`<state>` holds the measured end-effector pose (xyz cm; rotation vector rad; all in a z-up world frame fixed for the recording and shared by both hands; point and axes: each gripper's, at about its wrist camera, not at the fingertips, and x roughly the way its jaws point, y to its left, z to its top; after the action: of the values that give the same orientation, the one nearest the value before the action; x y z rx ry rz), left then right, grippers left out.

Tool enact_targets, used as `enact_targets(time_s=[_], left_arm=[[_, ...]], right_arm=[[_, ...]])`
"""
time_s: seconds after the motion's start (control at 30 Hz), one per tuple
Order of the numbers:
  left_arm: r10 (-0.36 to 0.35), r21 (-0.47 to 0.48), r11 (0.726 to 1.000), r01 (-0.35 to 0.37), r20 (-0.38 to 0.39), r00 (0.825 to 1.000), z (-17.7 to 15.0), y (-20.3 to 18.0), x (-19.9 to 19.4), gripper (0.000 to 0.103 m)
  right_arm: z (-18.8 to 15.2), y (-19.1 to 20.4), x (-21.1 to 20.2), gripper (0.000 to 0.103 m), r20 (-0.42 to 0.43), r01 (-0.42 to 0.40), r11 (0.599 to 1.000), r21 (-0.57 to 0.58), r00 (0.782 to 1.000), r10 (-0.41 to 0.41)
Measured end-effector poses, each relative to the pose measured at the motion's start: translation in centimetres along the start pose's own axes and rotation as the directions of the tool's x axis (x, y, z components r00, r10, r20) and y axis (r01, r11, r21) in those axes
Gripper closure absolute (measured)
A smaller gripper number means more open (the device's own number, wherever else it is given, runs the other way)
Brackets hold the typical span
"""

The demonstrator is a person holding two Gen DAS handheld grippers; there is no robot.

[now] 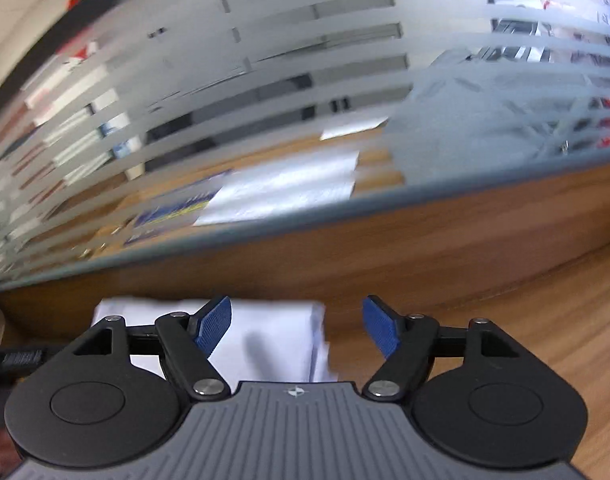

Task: Fold clothes
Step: 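Pinch the folded white shirt bundle with the right gripper while the left gripper pinches it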

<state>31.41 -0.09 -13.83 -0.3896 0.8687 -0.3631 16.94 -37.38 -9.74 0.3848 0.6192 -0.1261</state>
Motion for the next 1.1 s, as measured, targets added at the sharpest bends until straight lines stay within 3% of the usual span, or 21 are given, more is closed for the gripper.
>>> enact_targets(time_s=[0.1,0.17,0.2,0.27,0.37,0.47,0.6,0.87,1.0,1.1], left_arm=[[-0.057,-0.085,0.995,0.054,-0.034,0.998,-0.5,1.6,-0.1,0.048],[-0.095,-0.138,0.987,0.085,-0.069,0.993,-0.9,2.5,0.2,0.047],[-0.115,-0.165,0.981,0.099,-0.088,0.989,-1.2,3.0,0.4,0.047],[-0.127,-0.182,0.978,0.105,-0.111,0.986,-1.5,3.3,0.0,0.046],[-0.126,-0.174,0.980,0.101,-0.144,0.981,-2.0,3.1,-1.2,0.047],[-0.093,-0.086,0.993,0.078,-0.190,0.977,-3.5,1.5,-3.3,0.049],[-0.043,0.035,0.998,0.052,-0.216,0.975,-6.8,-0.4,-6.6,0.050],[-0.067,0.037,0.996,0.083,-0.316,0.946,-14.9,-0.9,-14.4,0.052],[-0.059,0.037,0.996,0.078,-0.357,0.932,-16.6,-1.2,-17.0,0.052],[-0.013,0.066,0.997,0.039,-0.358,0.933,-17.4,-1.0,-18.0,0.052]], right_arm=[[-2.5,0.2,0.0,0.025,-0.079,-0.070,0.997,-0.018,0.995,0.068],[-3.9,0.8,1.1,0.036,-0.158,-0.094,0.995,-0.032,0.984,0.088],[-4.4,1.2,1.5,0.036,-0.179,-0.088,0.995,-0.046,0.981,0.078],[-5.0,2.1,1.9,0.050,-0.183,-0.063,0.995,-0.079,0.982,0.048],[-4.7,2.6,1.4,0.071,-0.193,-0.057,0.998,0.002,0.980,0.056],[-4.8,3.2,0.5,0.073,-0.214,-0.065,0.996,0.065,0.974,0.077],[-6.3,4.6,-2.1,0.073,-0.253,-0.072,0.996,0.055,0.964,0.084],[-13.1,5.5,-10.2,0.073,-0.349,-0.083,0.992,0.091,0.931,0.110],[-15.0,6.2,-13.4,0.071,-0.388,-0.087,0.993,0.074,0.915,0.109],[-16.0,7.1,-14.9,0.069,-0.401,-0.082,0.996,0.046,0.911,0.093]])
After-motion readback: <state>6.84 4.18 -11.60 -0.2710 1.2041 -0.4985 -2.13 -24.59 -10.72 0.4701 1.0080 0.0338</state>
